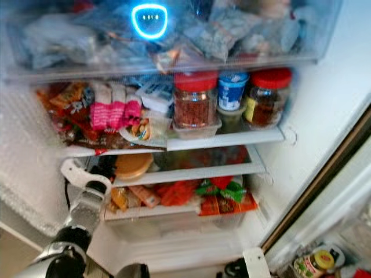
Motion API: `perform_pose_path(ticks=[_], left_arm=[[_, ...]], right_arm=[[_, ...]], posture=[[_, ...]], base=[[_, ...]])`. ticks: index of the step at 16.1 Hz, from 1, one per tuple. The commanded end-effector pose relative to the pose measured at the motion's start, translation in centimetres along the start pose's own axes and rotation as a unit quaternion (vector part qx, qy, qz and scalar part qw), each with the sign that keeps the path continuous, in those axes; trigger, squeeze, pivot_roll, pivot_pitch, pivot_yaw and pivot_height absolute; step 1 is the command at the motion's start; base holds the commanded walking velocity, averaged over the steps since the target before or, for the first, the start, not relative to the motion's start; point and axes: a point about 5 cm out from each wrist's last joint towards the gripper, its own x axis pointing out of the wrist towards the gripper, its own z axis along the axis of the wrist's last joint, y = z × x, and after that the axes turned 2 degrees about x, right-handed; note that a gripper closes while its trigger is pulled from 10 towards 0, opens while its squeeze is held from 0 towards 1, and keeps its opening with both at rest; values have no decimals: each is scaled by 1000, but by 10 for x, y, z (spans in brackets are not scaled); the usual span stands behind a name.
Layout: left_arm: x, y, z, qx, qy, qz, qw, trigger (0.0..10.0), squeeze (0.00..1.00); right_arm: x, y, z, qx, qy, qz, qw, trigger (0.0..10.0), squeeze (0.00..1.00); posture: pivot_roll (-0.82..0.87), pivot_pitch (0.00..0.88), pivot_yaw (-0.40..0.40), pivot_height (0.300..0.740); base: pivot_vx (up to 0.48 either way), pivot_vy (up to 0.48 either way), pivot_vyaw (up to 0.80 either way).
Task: Restocking fridge
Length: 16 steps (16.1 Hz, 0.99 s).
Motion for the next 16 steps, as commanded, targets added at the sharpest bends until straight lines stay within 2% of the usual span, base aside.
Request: perform_pose_path(ticks=[1, 2, 5, 6, 8, 11, 12, 13, 14, 16], left_arm=[[6, -5, 4, -9, -19, 21, 1000, 10000, 0], [8, -6, 6, -19, -28, 29, 999, 10000, 0], [12, -12, 5, -17, -25, 30, 999, 10000, 0], [13, -17, 2, -13, -17, 26, 999, 10000, 0], [19, -34, -13, 9, 30, 10, 999, 10000, 0], [20, -41, -20, 3, 42, 10, 999, 10000, 0], [20, -43, -23, -1, 46, 8, 999, 10000, 106], [20, -46, -25, -1, 49, 6, 999, 10000, 941], [19, -47, -29, -7, 50, 8, 999, 10000, 1000], [19, -48, -29, -24, 45, 11, 999, 10000, 1000]], right_arm=[[-1, 1, -10, 0, 19, 1, 1000, 10000, 0], [-1, 1, -10, 0, 19, 2, 1000, 10000, 0], [-1, 2, -9, -1, 18, 3, 1000, 10000, 0], [-1, 2, -9, 0, 18, 3, 1000, 10000, 0], [-1, 3, -11, 2, 18, 1, 1000, 10000, 0], [-2, 3, -14, 6, 19, 0, 1000, 10000, 0], [-3, 3, -16, 6, 21, 0, 1000, 10000, 0], [-3, 2, -18, 7, 22, 0, 1000, 10000, 0], [-4, 2, -21, 7, 25, -1, 1000, 10000, 0], [-4, 1, -23, 6, 26, -1, 1000, 10000, 0]], posture=[[-99, 0, 20, 630], [-101, 0, 21, 630], [-110, 0, 25, 630], [-114, 0, 27, 630], [-133, 0, 36, 630], [-150, 0, 40, 630], [-154, 0, 38, 630], [-156, 0, 36, 630], [-164, 0, 35, 630], [-168, 0, 33, 630]], base=[[0, 0, 0], [0, 0, 0], [0, 0, 0], [0, 0, 0], [0, 0, 0], [0, 0, 0], [0, 0, 0], [0, 0, 0], [0, 0, 0], [0, 0, 0]])
